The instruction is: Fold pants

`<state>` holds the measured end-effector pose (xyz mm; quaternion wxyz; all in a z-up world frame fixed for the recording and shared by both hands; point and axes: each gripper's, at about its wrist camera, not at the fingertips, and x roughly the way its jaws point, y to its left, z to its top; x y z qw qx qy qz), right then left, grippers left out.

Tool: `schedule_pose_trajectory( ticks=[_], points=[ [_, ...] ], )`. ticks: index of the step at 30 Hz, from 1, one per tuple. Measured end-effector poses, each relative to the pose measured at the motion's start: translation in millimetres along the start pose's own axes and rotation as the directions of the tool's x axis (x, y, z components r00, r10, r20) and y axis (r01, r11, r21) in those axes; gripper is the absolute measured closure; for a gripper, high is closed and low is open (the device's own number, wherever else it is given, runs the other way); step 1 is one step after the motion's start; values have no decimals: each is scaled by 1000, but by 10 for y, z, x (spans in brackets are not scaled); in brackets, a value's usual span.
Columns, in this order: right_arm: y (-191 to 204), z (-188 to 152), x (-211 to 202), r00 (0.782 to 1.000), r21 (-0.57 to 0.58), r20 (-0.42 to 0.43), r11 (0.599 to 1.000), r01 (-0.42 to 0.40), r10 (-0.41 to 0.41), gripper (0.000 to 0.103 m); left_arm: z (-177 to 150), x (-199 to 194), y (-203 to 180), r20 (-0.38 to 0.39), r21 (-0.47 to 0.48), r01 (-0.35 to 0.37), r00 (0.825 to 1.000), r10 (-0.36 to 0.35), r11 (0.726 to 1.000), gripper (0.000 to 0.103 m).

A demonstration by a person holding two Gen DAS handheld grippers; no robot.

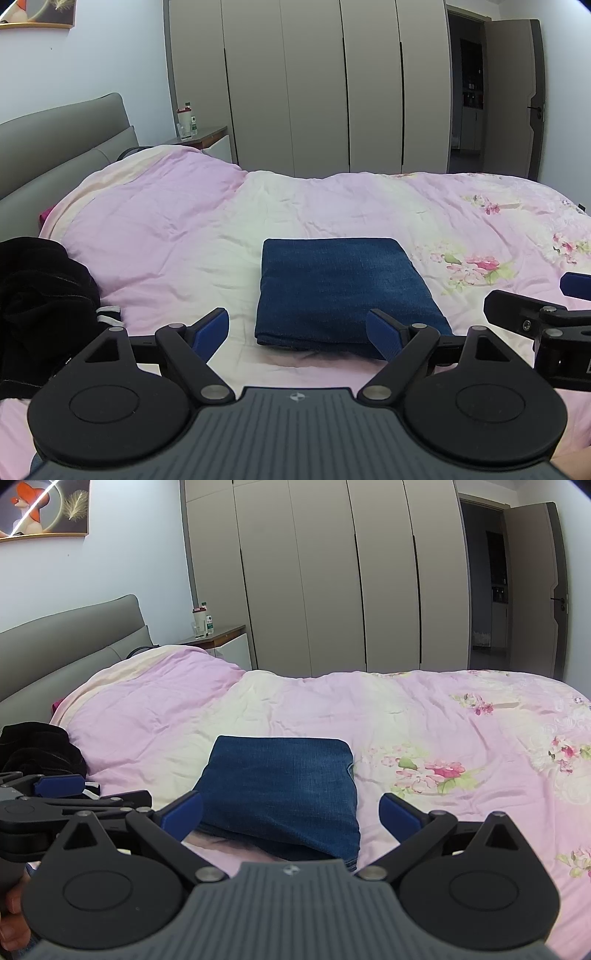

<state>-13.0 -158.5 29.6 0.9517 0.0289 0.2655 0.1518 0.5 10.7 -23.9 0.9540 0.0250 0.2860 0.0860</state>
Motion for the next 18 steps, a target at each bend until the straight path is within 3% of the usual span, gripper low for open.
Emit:
schedule_pose_trajectory(
  ticks=[18],
  points=[
    [46,29,-66,1000,-10,13,1000,1,-1,5,28,-47,16,11,-11,-4,1000,4,1000,5]
  ],
)
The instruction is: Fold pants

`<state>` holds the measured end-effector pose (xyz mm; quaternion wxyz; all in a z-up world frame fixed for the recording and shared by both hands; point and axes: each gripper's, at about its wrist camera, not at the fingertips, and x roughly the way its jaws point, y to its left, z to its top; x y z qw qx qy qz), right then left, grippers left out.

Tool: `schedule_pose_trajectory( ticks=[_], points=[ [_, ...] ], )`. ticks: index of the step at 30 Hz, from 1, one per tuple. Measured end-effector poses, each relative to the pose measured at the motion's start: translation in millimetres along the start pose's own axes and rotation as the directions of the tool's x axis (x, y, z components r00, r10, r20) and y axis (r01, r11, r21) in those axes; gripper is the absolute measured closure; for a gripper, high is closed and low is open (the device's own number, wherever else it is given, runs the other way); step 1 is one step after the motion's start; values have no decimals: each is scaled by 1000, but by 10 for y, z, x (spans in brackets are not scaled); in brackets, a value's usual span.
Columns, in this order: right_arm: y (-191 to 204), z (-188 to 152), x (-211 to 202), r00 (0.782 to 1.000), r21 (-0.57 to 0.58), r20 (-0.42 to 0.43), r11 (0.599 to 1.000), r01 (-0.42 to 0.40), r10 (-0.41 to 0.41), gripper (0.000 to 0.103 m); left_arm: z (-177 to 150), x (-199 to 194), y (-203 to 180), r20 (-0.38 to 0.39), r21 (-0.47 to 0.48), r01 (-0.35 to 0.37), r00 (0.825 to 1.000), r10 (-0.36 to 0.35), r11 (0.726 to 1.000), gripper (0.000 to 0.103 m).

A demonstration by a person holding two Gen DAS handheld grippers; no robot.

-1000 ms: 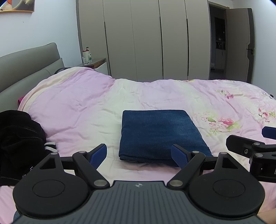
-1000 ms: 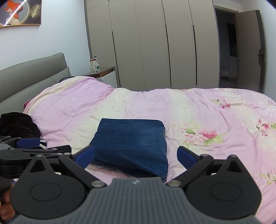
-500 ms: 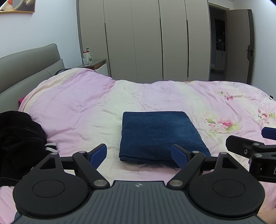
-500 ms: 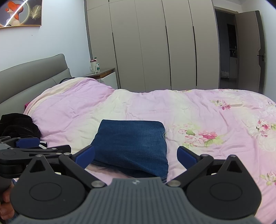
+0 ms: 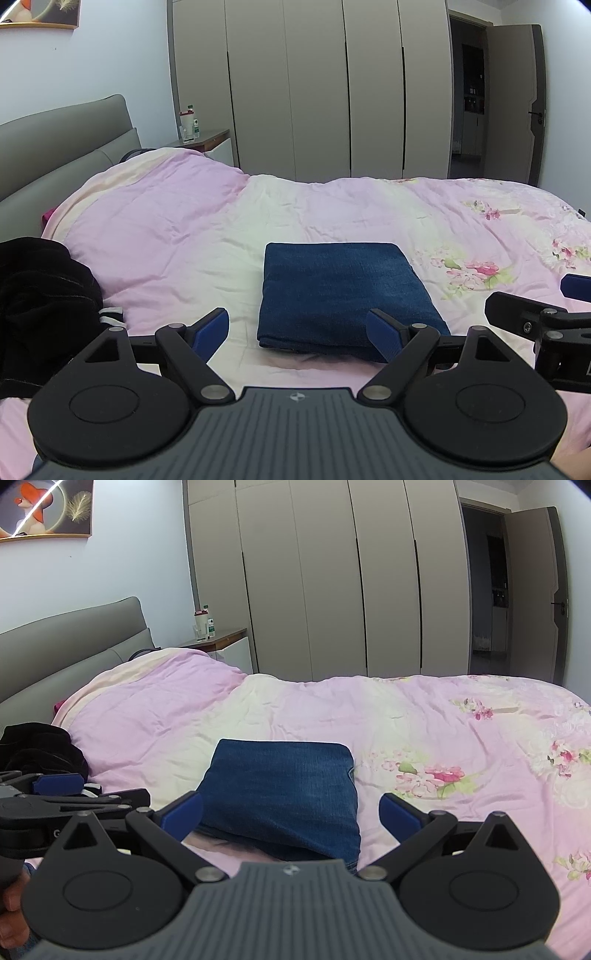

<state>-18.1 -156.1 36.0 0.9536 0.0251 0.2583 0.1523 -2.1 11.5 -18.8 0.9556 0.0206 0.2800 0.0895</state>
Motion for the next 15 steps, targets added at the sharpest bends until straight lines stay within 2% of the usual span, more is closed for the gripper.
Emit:
schedule_pose_trajectory(
  ticks=[15],
  points=[
    [35,-15,-50,1000,-2,10,1000,-3,3,5,-11,-56,21,12,-4,13,1000,-13,1000,5]
  ],
)
